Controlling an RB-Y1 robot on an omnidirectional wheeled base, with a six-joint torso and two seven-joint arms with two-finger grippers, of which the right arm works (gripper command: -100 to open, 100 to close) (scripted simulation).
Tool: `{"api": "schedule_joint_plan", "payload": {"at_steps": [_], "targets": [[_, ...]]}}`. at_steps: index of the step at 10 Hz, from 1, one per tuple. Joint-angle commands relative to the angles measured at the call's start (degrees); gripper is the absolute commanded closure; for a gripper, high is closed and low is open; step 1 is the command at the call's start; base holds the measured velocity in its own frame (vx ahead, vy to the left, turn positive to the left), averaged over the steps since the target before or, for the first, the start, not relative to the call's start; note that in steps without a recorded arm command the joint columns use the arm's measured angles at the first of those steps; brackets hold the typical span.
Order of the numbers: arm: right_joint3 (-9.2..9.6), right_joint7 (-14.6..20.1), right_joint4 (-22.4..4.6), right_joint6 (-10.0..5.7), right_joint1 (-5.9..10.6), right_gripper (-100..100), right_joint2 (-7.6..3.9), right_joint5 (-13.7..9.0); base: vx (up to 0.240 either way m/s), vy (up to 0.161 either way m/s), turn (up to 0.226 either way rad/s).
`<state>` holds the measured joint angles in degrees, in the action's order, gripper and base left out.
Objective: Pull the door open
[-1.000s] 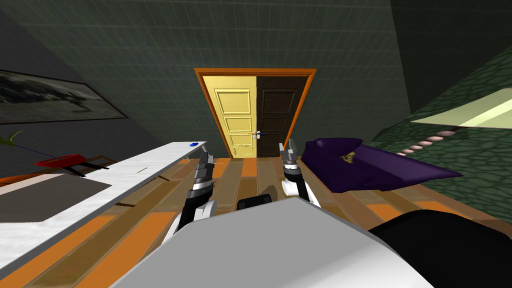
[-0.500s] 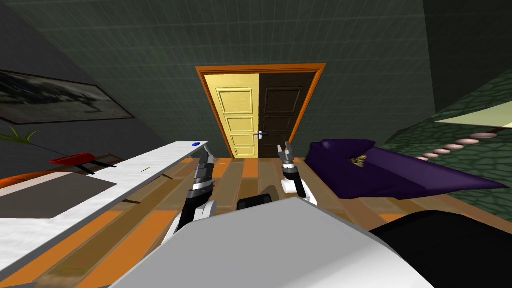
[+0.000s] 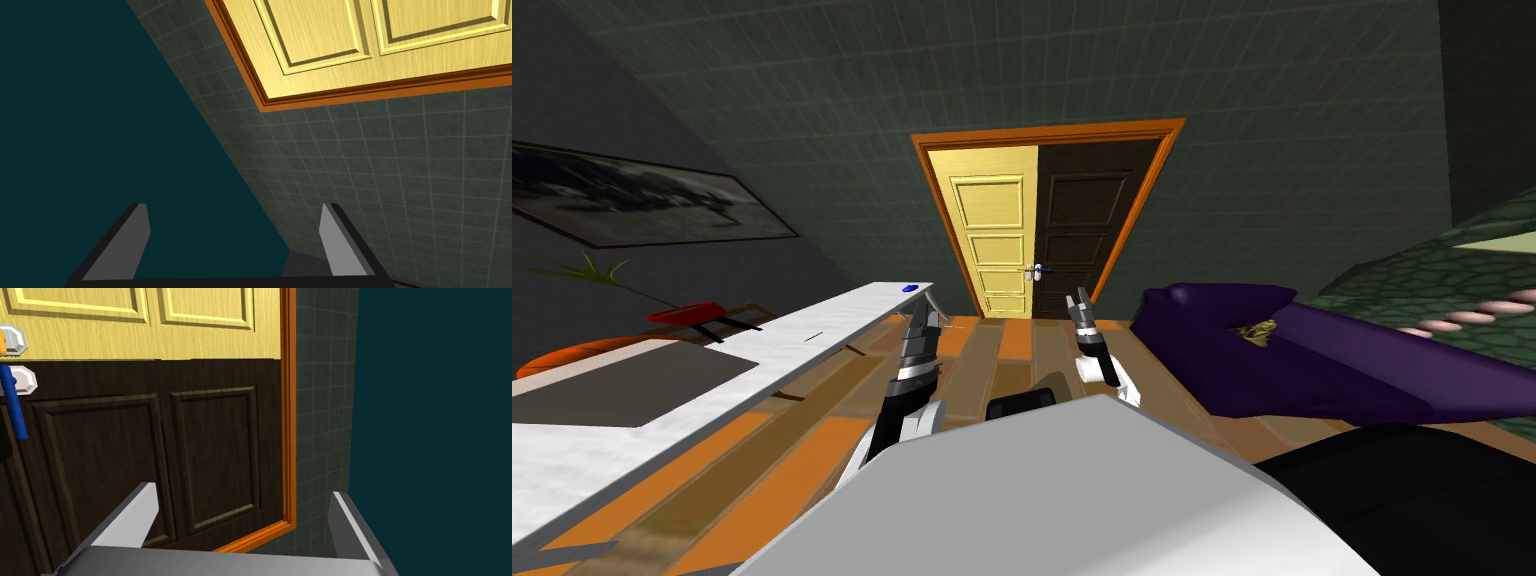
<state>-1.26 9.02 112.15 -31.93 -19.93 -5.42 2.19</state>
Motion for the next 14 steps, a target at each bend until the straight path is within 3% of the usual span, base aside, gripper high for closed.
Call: {"api": "schedule_joint_plan", "payload": {"at_steps": [1, 6, 7, 9, 10, 14], "targets": [[-0.67, -0.1, -2.9, 0.27, 1.41, -100, -0.88, -0.6, 0.093, 0.008, 0.098], [-3.14, -0.1, -12.8, 0.17, 5.89, -100, -4.03, -2.7, 0.097, 0.003, 0.101], [-3.14, -0.1, -13.2, 0.17, 5.89, -100, -4.03, -2.7, 0.064, -0.008, 0.023], [-4.20, -0.2, -16.8, 0.13, 7.82, -100, -5.35, -3.6, 0.061, -0.003, 0.085], [-4.20, -0.2, -17.6, 0.13, 7.82, -100, -5.35, -3.6, 0.059, -0.004, 0.038], [-5.82, -0.2, -24.3, 0.06, 10.75, -100, -7.36, -4.9, 0.067, 0.000, 0.070]]}}
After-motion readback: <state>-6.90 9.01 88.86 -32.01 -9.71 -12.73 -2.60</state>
